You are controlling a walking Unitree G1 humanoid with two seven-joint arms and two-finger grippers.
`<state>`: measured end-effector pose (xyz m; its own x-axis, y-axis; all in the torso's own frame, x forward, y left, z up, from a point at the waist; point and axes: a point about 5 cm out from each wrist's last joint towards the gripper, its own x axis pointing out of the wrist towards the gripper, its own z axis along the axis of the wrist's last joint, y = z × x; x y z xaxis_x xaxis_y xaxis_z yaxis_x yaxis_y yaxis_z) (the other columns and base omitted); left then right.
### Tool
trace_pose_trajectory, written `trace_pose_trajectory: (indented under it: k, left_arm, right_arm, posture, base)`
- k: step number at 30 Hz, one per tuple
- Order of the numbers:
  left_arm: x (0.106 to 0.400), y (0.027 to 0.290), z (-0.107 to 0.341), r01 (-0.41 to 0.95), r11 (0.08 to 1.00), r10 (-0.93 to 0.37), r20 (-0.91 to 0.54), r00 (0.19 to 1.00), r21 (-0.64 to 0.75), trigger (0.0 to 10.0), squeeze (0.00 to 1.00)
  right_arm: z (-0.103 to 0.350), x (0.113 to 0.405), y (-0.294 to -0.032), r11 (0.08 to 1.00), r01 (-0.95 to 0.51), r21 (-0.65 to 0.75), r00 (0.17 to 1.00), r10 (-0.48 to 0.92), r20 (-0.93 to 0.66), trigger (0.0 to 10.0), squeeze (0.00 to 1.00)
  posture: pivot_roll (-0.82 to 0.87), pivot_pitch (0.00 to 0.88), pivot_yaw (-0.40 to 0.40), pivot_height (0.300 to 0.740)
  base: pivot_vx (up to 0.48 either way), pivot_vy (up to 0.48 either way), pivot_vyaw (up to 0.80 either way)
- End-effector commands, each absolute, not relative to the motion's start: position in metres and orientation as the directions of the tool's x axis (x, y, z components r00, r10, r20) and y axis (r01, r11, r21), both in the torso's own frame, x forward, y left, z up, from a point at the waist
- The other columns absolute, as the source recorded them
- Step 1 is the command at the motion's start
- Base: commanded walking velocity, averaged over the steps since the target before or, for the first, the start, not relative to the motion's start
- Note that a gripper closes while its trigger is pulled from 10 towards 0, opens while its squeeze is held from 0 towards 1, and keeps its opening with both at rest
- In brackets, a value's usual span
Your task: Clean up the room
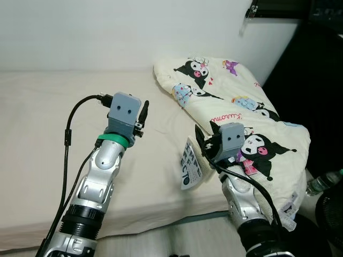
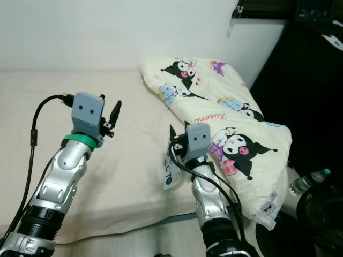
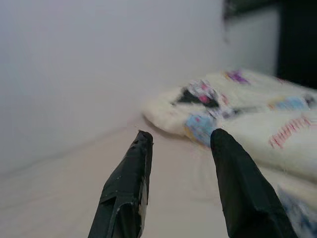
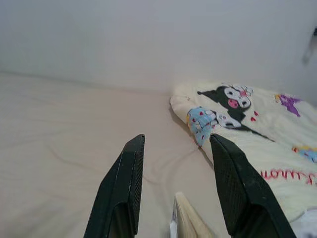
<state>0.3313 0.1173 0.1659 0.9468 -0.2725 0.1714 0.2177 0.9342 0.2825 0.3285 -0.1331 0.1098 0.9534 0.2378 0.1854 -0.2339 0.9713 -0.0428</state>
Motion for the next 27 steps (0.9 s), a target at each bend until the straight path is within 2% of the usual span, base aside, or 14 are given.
trace_pose_trajectory:
  k: [1,2,3,4,8,10,16,27]
  left_arm:
    - [0.327,0.116,0.142,0.272,0.907,-0.309,0.071,0.948,0.323,10.0,0.0]
    - [0.318,0.12,0.113,0.328,0.859,-0.34,-0.042,0.939,0.394,10.0,0.0]
    - [0.318,0.12,0.113,0.328,0.859,-0.34,-0.042,0.939,0.394,10.0,0.0]
    - [0.31,0.128,0.087,0.341,0.85,-0.314,-0.132,0.94,0.402,10.0,0.0]
    - [0.304,0.137,0.069,0.323,0.864,-0.267,-0.192,0.944,0.386,10.0,0.0]
    - [0.299,0.146,0.053,0.294,0.876,-0.212,-0.243,0.947,0.383,10.0,0.0]
    - [0.298,0.148,0.049,0.276,0.883,-0.187,-0.254,0.949,0.38,10.0,0.0]
    - [0.305,0.142,0.059,0.26,0.891,-0.2,-0.193,0.961,0.371,10.0,0.0]
  right_arm:
    - [0.097,0.325,-0.138,0.979,-0.202,0.002,0.97,0.2,0.135,10.0,0.0]
    - [0.089,0.322,-0.141,0.983,-0.176,0.042,0.979,0.171,0.11,10.0,0.0]
    - [0.089,0.322,-0.141,0.983,-0.176,0.042,0.979,0.171,0.11,10.0,0.0]
    - [0.083,0.319,-0.144,0.986,-0.154,0.063,0.985,0.149,0.089,10.0,0.0]
    - [0.08,0.317,-0.147,0.987,-0.148,0.056,0.987,0.144,0.075,10.0,0.0]
    - [0.079,0.316,-0.15,0.987,-0.161,0.003,0.985,0.16,0.07,10.0,0.0]
    - [0.081,0.317,-0.152,0.986,-0.166,-0.036,0.983,0.168,0.073,10.0,0.0]
    - [0.083,0.318,-0.155,0.985,-0.161,-0.06,0.983,0.166,0.084,10.0,0.0]
  posture:
    - [0.03,0.011,0.031,0.74]
    - [0.03,0.012,0.035,0.74]
    - [0.03,0.012,0.035,0.74]
    - [0.03,0.013,0.036,0.74]
    - [0.03,0.015,0.035,0.74]
    - [0.03,0.015,0.035,0.74]
    - [0.02,0.017,0.027,0.74]
    - [0.02,0.012,0.022,0.69]
  base:
    - [0.0,0.0,0.0]
    - [0.0,0.0,0.0]
    - [0.0,0.0,0.0]
    - [0.0,0.0,0.0]
    - [0.0,0.0,0.0]
    - [0.0,0.0,0.0]
    - [0.0,0.0,0.0]
    - [0.0,0.0,0.0]
